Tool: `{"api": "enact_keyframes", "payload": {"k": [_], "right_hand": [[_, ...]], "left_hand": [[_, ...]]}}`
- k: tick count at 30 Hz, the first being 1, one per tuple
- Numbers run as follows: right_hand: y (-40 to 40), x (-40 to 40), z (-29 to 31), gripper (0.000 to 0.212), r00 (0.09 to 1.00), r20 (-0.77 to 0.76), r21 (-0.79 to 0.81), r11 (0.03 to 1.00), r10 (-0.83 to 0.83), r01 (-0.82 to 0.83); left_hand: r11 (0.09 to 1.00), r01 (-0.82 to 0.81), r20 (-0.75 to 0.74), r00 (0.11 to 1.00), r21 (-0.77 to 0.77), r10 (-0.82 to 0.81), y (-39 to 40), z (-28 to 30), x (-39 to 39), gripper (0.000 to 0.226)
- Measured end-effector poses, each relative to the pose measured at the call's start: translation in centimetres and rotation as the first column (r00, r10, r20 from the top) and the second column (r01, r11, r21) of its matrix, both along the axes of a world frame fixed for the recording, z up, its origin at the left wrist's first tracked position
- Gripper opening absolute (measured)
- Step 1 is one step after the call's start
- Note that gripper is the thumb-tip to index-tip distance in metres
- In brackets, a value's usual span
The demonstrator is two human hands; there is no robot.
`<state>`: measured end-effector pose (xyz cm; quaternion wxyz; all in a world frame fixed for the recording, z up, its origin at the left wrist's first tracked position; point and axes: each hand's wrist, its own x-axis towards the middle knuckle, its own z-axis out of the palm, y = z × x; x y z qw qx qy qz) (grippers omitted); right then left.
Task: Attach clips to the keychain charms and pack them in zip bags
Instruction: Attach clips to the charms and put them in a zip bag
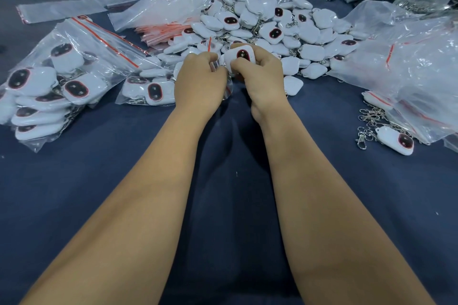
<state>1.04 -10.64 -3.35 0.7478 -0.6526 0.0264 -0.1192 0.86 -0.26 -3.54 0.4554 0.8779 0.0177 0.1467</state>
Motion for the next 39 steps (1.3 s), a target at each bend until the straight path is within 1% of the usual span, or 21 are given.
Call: {"api": "enact_keyframes", "payload": {"k": [4,8,11,14,17,21,26,28,31,35,39], "right_hand": [[0.14,0.03,-0.19,0.026,0.998,-0.043,-0.033,0.999,-0.041,0.040],[0.13,-0.14,-0.09,0.021,1.000,-0.004,-0.059,0.998,0.017,-0.018],[0.14,-0.27,-0.11,0.025,0.998,-0.015,-0.057,0.997,0.056,-0.056],[0.19,-0.43,-0.10,0.030,0.996,-0.048,-0.095,0.992,0.076,-0.081],[0.22,-0.46,0.00,0.032,0.995,-0.066,-0.095,0.992,0.077,-0.083],[0.14,-0.42,-0.02,0.030,0.993,-0.075,-0.117,0.988,0.089,-0.097],[0.00,-0.52,0.05,0.029,0.992,-0.058,-0.126,0.985,0.114,-0.120],[0.11,-0.48,0.09,0.028,0.990,-0.052,-0.114,0.984,0.130,-0.135],[0.32,-0.39,0.21,0.026,0.988,-0.062,-0.144,0.978,0.142,-0.150],[0.23,-0.33,0.24,0.019,0.988,-0.052,-0.096,0.984,0.148,-0.153],[0.31,-0.26,0.09,0.019,0.990,-0.066,-0.170,0.976,0.128,-0.137]], "left_hand": [[1.000,-0.002,0.020,1.000,-0.004,0.002,0.01,-0.19,0.11,0.043],[0.996,0.000,0.062,0.998,-0.094,0.006,0.05,-0.04,0.01,0.037],[0.988,0.023,0.083,0.997,-0.150,-0.011,-0.03,0.19,-0.30,0.030],[0.990,0.020,0.085,0.996,-0.142,-0.008,-0.06,0.29,-0.51,0.023],[0.989,0.010,0.079,0.997,-0.146,0.002,-0.06,0.24,-0.48,0.021],[0.989,0.021,0.061,0.998,-0.146,-0.012,0.04,0.13,-0.26,0.018],[0.986,0.007,0.026,1.000,-0.168,-0.003,0.08,0.08,-0.07,0.023],[0.982,0.016,0.025,1.000,-0.186,-0.012,0.08,0.12,-0.12,0.022],[0.983,0.025,0.024,1.000,-0.181,-0.021,0.16,0.06,-0.13,0.016],[0.984,0.026,0.028,0.999,-0.175,-0.021,0.17,-0.08,-0.10,0.016],[0.987,0.025,0.023,1.000,-0.160,-0.021,0.14,-0.07,-0.20,0.019]]}}
